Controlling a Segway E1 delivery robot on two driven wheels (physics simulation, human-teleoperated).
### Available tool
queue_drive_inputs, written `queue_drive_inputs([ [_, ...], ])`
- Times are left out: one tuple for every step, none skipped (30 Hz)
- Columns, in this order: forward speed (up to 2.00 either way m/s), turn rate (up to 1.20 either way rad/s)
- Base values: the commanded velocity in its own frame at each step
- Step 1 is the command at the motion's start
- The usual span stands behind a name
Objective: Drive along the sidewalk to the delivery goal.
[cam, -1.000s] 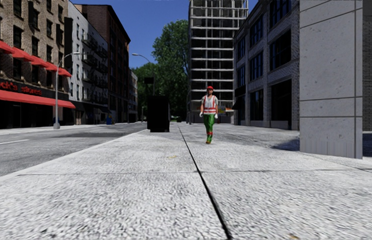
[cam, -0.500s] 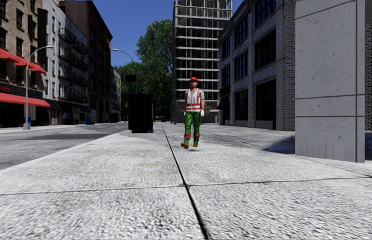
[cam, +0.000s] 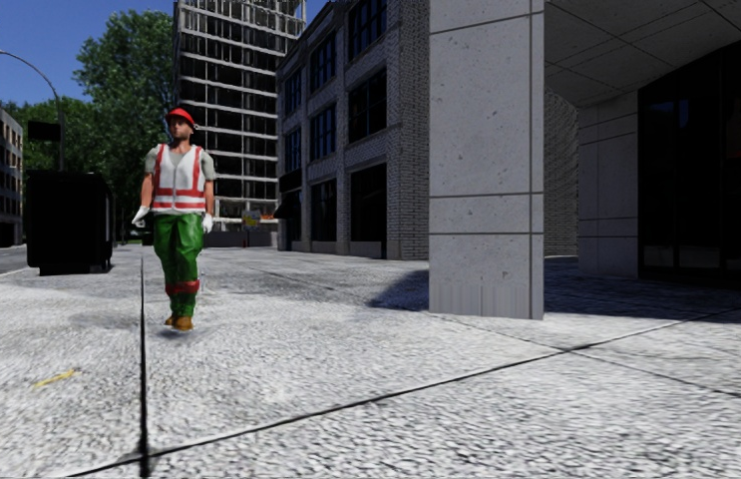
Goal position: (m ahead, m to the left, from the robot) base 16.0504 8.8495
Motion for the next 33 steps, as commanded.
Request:
queue_drive_inputs([
  [1.65,-0.07],
  [1.65,0.00],
  [1.66,0.00],
  [1.66,0.00],
  [1.66,0.00],
  [1.66,0.00],
  [1.66,0.00],
  [1.66,0.00],
  [1.66,0.00],
  [1.66,0.00],
  [1.66,0.00],
  [1.66,0.00],
  [1.66,0.00],
  [1.66,0.00],
  [1.67,0.00],
  [1.67,0.04],
  [1.67,0.20],
  [1.67,0.40],
  [1.67,0.40],
  [1.67,0.61],
  [1.67,0.67],
  [1.69,0.68],
  [1.79,0.71],
  [1.79,0.71],
  [2.00,0.75],
  [2.00,0.76],
  [2.00,0.76],
  [2.00,0.76],
  [2.00,0.77],
  [2.00,0.77],
  [2.00,0.77],
  [2.00,0.77],
  [2.00,0.77],
])
